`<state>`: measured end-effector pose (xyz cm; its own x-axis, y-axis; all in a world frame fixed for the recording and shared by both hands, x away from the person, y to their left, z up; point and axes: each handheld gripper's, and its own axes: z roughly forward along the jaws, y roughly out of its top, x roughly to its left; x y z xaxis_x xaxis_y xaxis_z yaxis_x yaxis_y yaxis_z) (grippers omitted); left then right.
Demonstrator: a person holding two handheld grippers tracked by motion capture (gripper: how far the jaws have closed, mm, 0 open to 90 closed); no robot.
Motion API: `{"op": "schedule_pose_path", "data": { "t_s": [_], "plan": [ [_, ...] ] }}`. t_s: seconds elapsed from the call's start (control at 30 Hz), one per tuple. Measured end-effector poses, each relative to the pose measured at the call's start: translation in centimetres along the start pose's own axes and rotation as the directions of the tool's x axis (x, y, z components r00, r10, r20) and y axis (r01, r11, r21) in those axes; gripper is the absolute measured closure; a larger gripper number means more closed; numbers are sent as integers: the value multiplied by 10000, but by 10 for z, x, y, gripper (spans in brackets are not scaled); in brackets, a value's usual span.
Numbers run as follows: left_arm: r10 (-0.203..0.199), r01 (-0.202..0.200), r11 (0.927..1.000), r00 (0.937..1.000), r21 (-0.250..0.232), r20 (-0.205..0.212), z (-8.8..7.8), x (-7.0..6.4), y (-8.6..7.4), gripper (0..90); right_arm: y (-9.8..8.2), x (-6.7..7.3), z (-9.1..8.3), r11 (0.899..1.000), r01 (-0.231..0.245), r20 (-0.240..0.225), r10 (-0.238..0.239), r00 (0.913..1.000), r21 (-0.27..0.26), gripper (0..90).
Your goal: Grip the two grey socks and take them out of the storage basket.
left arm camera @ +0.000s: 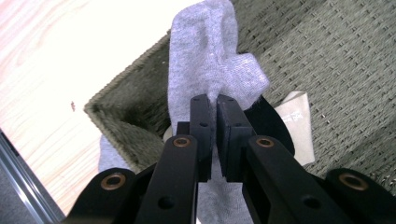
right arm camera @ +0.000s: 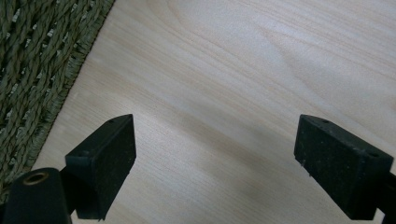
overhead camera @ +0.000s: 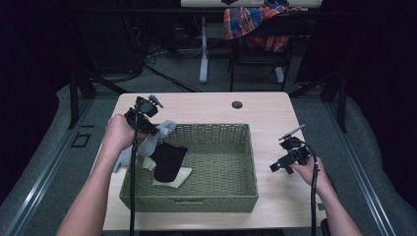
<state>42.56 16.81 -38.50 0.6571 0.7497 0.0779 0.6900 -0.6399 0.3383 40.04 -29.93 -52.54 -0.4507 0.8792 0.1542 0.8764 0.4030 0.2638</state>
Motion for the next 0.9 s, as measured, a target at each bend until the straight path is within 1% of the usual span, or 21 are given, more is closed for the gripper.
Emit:
{"op": "schedule_pose_path", "data": {
  "t_s": [0.1, 0.13, 0.17, 0.2, 0.23, 0.37, 0.43, 0.47, 0.5, 0.53, 0.63, 0.67, 0.7, 0.73, 0.77, 0.8, 0.87, 0.9],
  "plan": [
    [-65, 65, 10000, 10000, -20, -73, -4, 4, 1, 860, 0, 0, 0, 10000, -9, 54, 9, 10000, 2, 125],
    [-108, 108, 9999, 9999, -40, -128, -7, 7, 2, 859, 0, 0, 0, 10000, -3, 38, 3, 10000, -5, 125],
    [-108, 108, 9999, 9999, -40, -128, -7, 7, 2, 859, 0, 0, 0, 10000, -3, 38, 3, 10000, -5, 125],
    [-180, 179, 9998, 9996, -42, -199, -10, 11, 3, 859, 0, 0, 0, 10000, -2, 39, 2, 10000, 1, 125],
    [-180, 179, 9998, 9996, -42, -199, -10, 11, 3, 860, 0, 0, 0, 10000, -2, 39, 2, 10000, 1, 125],
    [-320, 316, 9994, 9989, -122, -341, -16, 18, 3, 860, 0, 0, 0, 10000, -2, 3, 2, 10000, 12, 125],
    [-423, 418, 9990, 9984, -146, -385, -20, 23, 3, 861, 0, 0, 0, 10000, 18, 9, -18, 10000, 39, 125],
    [-509, 501, 9986, 9975, -177, -482, -24, 27, 3, 861, 0, 0, 0, 10000, 24, 9, -24, 10000, 40, 125],
    [-509, 501, 9986, 9975, -177, -482, -24, 27, 3, 861, 0, 0, 0, 10000, 24, 9, -24, 10000, 40, 125],
    [-620, 609, 9979, 9966, -212, -547, -26, 31, 3, 862, 0, 0, 0, 10000, 20, 9, -20, 10000, 34, 124],
    [-688, 677, 9975, 9958, -200, -601, -28, 34, 2, 863, 0, 0, 0, 10000, -14, 51, 14, 10000, 5, 125],
    [-834, 825, 9965, 9944, -168, -656, -30, 40, 0, 863, 0, 0, 0, 10000, -12, 49, 12, 10000, 6, 125],
    [-834, 825, 9965, 9944, -168, -656, -30, 40, 0, 863, 0, 0, 0, 10000, -12, 49, 12, 10000, 6, 125],
    [-992, 980, 9950, 9922, -195, -749, -30, 44, -3, 863, 0, 0, 0, 10000, 23, 6, -23, 10000, 43, 125],
    [-992, 980, 9950, 9922, -195, -749, -30, 44, -3, 863, 0, 0, 0, 10000, 20, 9, -20, 10000, 48, 125],
    [-1046, 1038, 9945, 9916, -143, -757, -30, 47, -4, 863, 0, 0, 0, 10000, 20, 4, -20, 10000, 43, 125],
    [-1310, 1304, 9914, 9876, -122, -865, -29, 56, -10, 863, 0, 0, 0, 10000, 22, 4, -22, 10000, 38, 125],
    [-1310, 1304, 9914, 9876, -122, -865, -29, 56, -10, 863, 0, 0, 0, 10000, 22, 4, -22, 10000, 38, 125]
  ]
}}
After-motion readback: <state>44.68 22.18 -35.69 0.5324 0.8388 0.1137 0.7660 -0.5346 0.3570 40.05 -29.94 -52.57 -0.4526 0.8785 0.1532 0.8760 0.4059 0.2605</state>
